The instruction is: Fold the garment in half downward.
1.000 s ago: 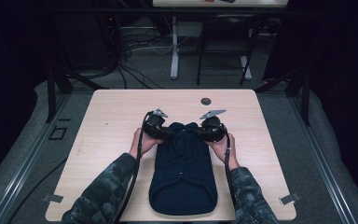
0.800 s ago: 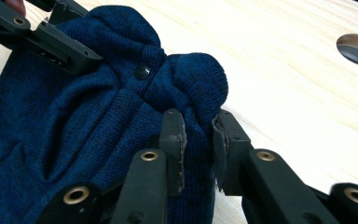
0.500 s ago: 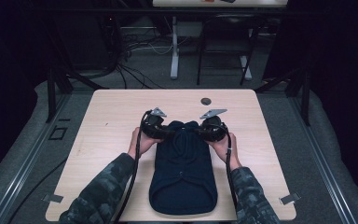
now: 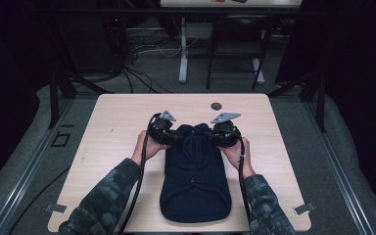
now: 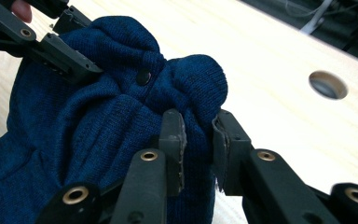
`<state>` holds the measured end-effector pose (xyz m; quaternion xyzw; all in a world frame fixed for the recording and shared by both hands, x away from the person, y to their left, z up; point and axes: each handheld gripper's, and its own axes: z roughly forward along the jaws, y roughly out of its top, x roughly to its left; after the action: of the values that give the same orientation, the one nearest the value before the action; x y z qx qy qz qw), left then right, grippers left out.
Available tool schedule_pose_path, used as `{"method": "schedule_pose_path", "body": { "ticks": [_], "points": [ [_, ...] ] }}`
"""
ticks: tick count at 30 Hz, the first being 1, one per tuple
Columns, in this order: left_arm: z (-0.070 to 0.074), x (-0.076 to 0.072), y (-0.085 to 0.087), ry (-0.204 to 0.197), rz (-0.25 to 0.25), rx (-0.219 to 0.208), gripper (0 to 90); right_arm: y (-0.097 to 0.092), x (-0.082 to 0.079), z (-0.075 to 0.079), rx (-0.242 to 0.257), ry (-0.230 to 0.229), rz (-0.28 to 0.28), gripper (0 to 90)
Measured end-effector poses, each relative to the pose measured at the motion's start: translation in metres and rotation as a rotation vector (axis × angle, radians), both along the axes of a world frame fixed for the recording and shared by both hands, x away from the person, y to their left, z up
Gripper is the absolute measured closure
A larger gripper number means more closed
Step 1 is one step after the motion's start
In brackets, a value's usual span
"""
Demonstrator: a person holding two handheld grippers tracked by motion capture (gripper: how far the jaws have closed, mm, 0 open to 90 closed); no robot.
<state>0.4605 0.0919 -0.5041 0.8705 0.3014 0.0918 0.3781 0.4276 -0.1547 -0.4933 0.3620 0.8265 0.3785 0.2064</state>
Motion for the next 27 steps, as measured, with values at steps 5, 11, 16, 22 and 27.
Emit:
{"method": "schedule_pose_path", "body": {
  "ticks": [5,11,16,22,27],
  "points": [
    [0.004,-0.002,0.003,-0.015,-0.004,-0.022,66.9,0.0,-0.003,0.006,0.009,-0.019,0.005,75.1],
    [0.009,-0.005,0.005,-0.032,-0.002,-0.031,67.0,-0.001,-0.008,0.011,0.02,-0.056,0.017,75.0],
    [0.014,-0.008,0.006,-0.055,-0.008,-0.03,67.6,0.0,-0.01,0.012,0.035,-0.066,0.018,74.6],
    [0.021,-0.013,0.006,-0.105,-0.024,-0.045,68.7,-0.005,-0.014,0.017,0.057,-0.082,0.027,74.3],
    [0.025,-0.016,0.006,-0.135,-0.037,-0.062,68.7,-0.01,-0.017,0.019,0.081,-0.086,0.026,74.1]
  ]
}}
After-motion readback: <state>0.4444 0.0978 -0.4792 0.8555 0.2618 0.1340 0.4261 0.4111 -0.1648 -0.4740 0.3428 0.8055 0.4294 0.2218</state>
